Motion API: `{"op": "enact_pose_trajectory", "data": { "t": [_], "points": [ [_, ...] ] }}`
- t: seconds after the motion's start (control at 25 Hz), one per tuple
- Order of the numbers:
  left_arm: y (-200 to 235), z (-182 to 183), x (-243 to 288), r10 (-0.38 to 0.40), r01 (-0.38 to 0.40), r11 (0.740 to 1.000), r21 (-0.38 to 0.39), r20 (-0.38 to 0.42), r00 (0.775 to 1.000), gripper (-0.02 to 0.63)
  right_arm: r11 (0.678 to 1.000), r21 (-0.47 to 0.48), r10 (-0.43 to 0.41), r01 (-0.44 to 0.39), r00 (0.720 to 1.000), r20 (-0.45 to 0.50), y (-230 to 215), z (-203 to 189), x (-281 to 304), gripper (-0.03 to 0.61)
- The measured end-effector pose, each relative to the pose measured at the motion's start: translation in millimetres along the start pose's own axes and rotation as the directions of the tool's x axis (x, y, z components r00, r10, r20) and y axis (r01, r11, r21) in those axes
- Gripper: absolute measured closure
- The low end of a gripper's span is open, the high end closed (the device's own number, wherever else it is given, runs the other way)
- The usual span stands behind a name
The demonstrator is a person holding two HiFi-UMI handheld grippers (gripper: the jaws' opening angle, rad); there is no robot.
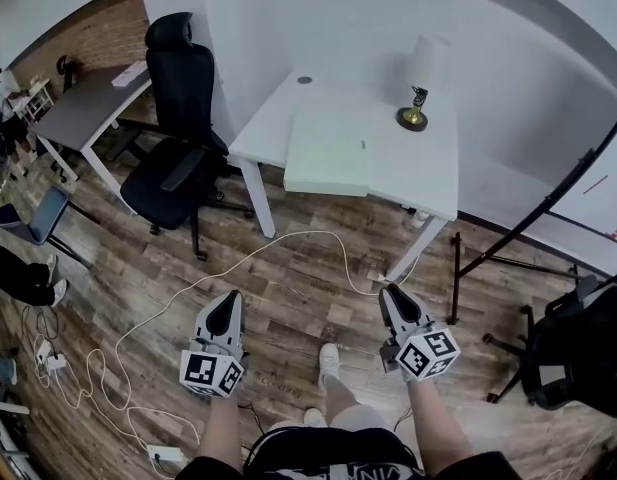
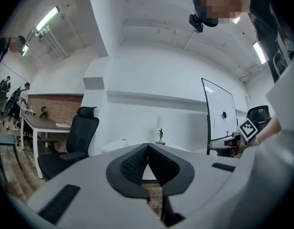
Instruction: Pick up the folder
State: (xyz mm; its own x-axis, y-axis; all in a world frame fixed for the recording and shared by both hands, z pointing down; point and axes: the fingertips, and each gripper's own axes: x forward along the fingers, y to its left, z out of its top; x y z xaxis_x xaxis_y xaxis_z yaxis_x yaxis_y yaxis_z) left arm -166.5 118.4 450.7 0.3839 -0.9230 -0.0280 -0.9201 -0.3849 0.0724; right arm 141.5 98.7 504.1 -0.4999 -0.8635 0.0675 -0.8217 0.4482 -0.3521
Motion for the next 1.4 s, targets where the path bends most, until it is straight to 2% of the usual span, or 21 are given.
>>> {"op": "enact_pose_trajectory", "data": {
  "t": [0.2, 0.52, 1.4],
  "points": [
    [17.1, -11.8, 34.0, 0.0, -0.001, 1.0, -0.012, -0.024, 1.0, 0.6, 1.0, 0.027, 0.003, -0.002, 0.999, -0.034, -18.0, -5.3, 37.7, 0.455],
    [36.6, -16.8, 86.2, 0.019, -0.02, 1.0, -0.019, -0.043, 0.999, 0.6, 0.995, 0.102, 0.024, -0.017, 0.997, -0.072, -45.1, -9.8, 93.1, 0.416],
    [70.6, -27.4, 190.9, 0.085, -0.088, 0.995, -0.053, -0.047, 0.995, 0.6, 0.972, 0.234, 0.072, -0.037, 0.987, -0.144, -94.7, -21.0, 199.3, 0.354]
  ]
}}
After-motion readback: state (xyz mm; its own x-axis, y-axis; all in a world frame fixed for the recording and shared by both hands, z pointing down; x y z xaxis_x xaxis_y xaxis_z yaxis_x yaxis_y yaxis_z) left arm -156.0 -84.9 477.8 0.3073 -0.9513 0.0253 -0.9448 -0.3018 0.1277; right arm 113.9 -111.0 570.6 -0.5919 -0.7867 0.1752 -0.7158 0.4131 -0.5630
